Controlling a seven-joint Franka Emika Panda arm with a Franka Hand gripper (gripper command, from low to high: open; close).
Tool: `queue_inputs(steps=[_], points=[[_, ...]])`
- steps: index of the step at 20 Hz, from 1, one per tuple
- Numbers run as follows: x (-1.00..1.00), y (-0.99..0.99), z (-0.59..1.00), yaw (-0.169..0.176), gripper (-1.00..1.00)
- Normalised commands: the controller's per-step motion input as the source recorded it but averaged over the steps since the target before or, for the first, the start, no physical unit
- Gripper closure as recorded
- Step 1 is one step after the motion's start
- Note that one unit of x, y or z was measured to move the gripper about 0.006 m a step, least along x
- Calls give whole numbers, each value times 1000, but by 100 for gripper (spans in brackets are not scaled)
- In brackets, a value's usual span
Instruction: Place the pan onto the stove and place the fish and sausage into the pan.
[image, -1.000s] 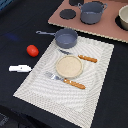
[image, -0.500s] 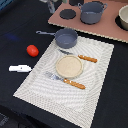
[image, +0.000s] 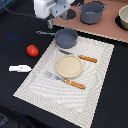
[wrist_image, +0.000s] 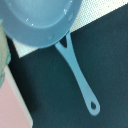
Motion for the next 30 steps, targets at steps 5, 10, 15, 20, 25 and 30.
queue_inputs(steps=[5, 10, 15, 20, 25, 30], points=[[313, 0, -369, -92, -100], [148, 0, -351, -60, -100], [-28, 0, -257, -18, -100], [26, 0, -158, -1, -100], [118, 18, -165, -4, -100], [55, 0, -149, -7, -100]])
